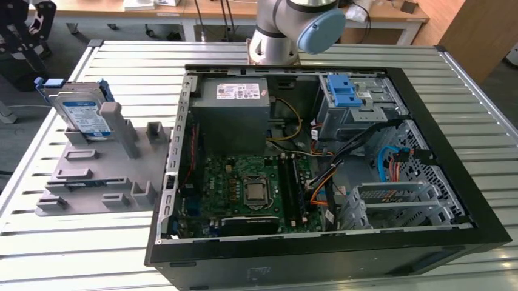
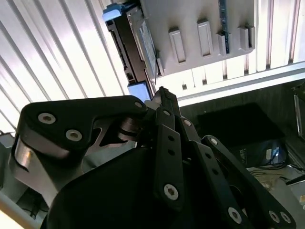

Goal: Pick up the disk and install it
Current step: 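Pick up the disk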

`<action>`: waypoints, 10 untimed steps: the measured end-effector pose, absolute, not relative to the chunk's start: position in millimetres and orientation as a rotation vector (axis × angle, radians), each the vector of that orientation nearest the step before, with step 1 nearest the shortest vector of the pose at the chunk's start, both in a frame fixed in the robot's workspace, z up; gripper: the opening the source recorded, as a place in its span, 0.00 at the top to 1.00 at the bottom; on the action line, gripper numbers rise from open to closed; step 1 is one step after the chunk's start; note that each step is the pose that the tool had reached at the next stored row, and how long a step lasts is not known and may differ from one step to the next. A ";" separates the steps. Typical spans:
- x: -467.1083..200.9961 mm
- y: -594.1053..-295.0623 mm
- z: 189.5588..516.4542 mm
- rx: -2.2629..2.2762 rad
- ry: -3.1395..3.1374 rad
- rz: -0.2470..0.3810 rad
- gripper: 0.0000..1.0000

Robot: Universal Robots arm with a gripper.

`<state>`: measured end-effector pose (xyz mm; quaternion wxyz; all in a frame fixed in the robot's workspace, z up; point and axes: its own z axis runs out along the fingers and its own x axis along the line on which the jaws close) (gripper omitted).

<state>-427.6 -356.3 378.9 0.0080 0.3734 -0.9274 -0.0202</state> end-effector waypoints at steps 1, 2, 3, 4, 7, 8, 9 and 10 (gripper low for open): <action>-427.6 -356.3 378.8 1.190 -2.889 -0.063 0.89; -427.6 -356.3 378.8 1.213 -2.879 -0.063 0.89; -427.6 -356.3 378.7 1.238 -2.868 -0.062 0.89; -427.6 -356.3 378.7 1.263 -2.857 -0.062 0.89; -427.7 -356.3 378.4 1.339 -2.821 -0.062 0.89; -427.7 -356.3 378.4 1.361 -2.810 -0.062 0.89; -427.7 -356.3 378.3 1.382 -2.800 -0.063 0.89; -427.7 -356.3 378.2 1.404 -2.789 -0.063 0.89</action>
